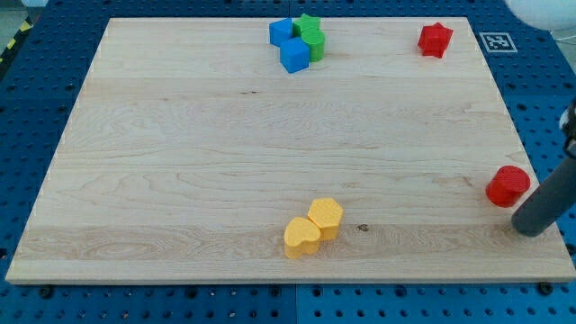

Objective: Push the red circle towards the red star

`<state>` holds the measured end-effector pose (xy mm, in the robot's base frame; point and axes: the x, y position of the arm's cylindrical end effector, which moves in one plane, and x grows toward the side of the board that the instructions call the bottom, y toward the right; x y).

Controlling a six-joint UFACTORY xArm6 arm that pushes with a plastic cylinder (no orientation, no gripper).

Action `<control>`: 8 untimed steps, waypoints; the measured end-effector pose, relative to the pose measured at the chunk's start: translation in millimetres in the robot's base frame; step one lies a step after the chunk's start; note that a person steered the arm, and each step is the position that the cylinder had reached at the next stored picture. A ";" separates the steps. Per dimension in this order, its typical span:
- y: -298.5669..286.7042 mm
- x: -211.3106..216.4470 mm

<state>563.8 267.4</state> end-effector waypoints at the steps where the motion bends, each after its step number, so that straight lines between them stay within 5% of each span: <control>1: 9.8 -24.8; 8: -99.4 -72.8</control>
<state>491.0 168.0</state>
